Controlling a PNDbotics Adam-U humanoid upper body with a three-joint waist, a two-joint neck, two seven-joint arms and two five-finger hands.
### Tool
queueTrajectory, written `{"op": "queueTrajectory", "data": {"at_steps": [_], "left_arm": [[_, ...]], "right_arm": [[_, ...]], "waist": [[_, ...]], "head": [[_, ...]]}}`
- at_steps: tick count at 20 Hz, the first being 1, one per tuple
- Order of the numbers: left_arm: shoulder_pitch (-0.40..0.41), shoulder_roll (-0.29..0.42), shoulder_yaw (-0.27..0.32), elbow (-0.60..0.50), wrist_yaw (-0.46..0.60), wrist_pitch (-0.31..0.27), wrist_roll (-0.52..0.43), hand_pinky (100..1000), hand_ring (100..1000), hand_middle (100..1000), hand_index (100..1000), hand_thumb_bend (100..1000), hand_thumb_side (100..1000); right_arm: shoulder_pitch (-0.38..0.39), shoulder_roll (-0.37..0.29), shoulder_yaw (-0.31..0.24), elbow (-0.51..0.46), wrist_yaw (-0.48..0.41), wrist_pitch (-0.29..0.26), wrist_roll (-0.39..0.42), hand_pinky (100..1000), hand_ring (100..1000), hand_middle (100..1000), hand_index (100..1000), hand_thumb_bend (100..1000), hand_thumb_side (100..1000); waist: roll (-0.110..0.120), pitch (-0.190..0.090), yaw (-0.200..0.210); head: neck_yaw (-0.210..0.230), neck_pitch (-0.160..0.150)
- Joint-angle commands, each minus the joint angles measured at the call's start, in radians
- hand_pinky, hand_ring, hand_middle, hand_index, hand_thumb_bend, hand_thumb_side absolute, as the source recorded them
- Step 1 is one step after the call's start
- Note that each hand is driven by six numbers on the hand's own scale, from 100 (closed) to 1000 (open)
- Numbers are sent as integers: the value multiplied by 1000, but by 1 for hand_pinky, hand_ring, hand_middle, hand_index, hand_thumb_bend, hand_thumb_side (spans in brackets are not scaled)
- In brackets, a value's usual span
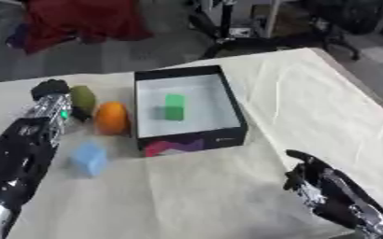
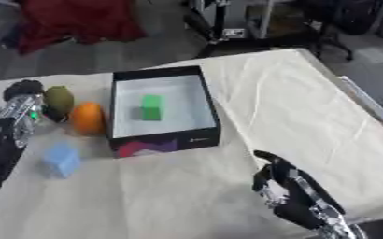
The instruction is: Pick up objects on the table and place them in the box.
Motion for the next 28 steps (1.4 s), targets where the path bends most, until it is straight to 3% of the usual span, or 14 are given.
{"op": "queueTrajectory", "data": {"at_steps": [1, 6, 7, 11, 15, 20, 28], "left_arm": [[-14, 5, -1, 9, -1, 18, 61, 590, 506, 546, 715, 408, 237], [-10, -2, 1, 38, 13, 23, 156, 585, 500, 539, 710, 402, 233], [-10, -2, 1, 45, 21, 22, 173, 434, 360, 364, 505, 280, 166], [-64, 47, -27, -28, -11, 31, 240, 424, 356, 358, 481, 308, 156], [-109, 100, -53, -132, 18, -18, 306, 423, 350, 356, 479, 318, 152], [-148, 134, -134, -271, 99, -101, 357, 435, 353, 360, 487, 310, 162], [-117, 92, -349, -491, 240, -241, 230, 492, 406, 395, 515, 278, 202]], "right_arm": [[-12, -8, -1, -14, -8, -2, 3, 839, 558, 483, 925, 100, 470], [-12, -9, -2, -14, -7, -2, 2, 839, 558, 483, 925, 100, 470], [-11, -9, -2, -13, -7, -1, 2, 839, 558, 483, 925, 100, 470], [-9, -10, -4, -13, -8, -1, 0, 839, 557, 483, 925, 100, 470], [-7, -11, -4, -13, -7, -1, -1, 839, 557, 483, 925, 100, 470], [-6, -14, -4, -12, -5, -1, 0, 839, 557, 483, 925, 100, 470], [-11, -19, 0, -13, -6, -2, 4, 839, 557, 483, 925, 100, 470]], "waist": [[-11, -14, -2], [-11, -14, -3], [-11, -15, -3], [-11, -17, -2], [-8, -19, 2], [-5, -21, 3], [0, -20, -14]], "head": [[1, -2], [0, -2], [0, -2], [2, -2], [5, -2], [6, -2], [16, -2]]}}
